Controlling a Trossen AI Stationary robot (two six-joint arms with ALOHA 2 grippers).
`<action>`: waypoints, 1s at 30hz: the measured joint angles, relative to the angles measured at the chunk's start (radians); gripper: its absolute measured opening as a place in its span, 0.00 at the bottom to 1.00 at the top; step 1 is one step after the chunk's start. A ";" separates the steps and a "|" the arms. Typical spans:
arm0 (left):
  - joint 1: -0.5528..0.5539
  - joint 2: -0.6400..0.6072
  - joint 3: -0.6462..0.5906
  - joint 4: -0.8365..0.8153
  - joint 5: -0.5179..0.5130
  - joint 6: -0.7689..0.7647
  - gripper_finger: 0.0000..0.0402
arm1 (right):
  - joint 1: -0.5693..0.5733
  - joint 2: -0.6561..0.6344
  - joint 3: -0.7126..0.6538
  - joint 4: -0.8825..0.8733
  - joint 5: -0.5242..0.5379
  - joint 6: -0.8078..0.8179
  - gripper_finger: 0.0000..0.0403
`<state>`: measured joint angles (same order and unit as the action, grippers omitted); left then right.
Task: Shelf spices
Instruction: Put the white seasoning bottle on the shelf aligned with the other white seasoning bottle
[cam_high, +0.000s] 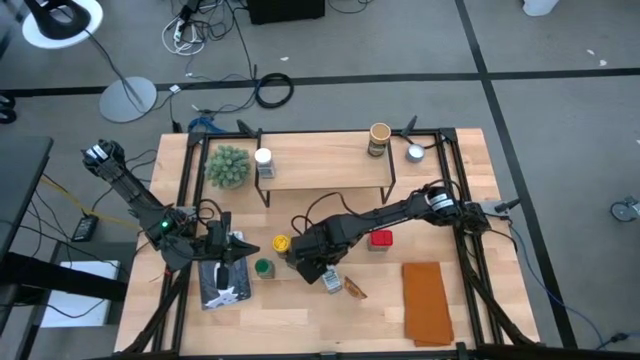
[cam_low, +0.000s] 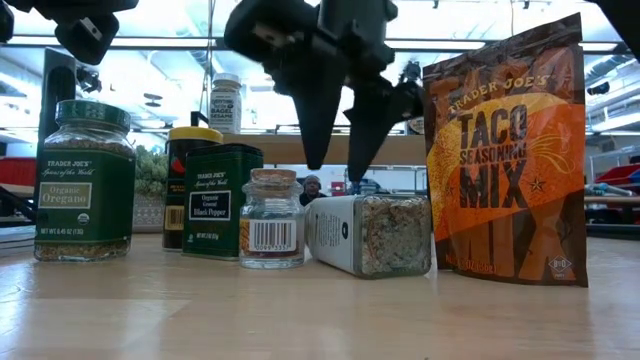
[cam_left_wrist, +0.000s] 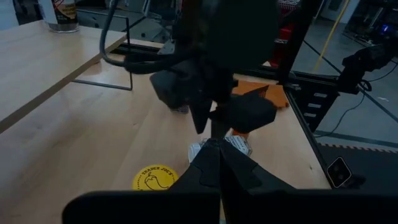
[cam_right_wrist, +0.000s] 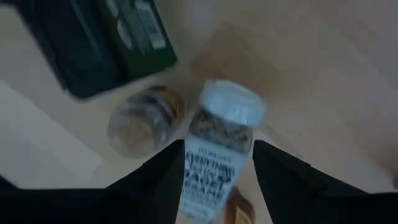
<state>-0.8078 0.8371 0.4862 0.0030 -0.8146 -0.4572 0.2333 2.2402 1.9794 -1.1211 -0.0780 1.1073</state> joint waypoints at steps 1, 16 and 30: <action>0.000 0.000 0.000 0.000 0.000 0.000 0.00 | 0.000 0.000 -0.012 0.015 -0.001 0.002 0.47; 0.000 0.000 0.000 0.000 0.000 -0.001 0.00 | 0.001 -0.006 -0.112 0.125 0.022 0.009 0.47; 0.000 0.000 0.000 0.003 0.002 -0.005 0.00 | -0.038 -0.004 -0.113 0.153 0.082 -0.010 0.47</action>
<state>-0.8078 0.8375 0.4862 0.0055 -0.8127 -0.4617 0.1955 2.2364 1.8660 -0.9676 0.0044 1.0977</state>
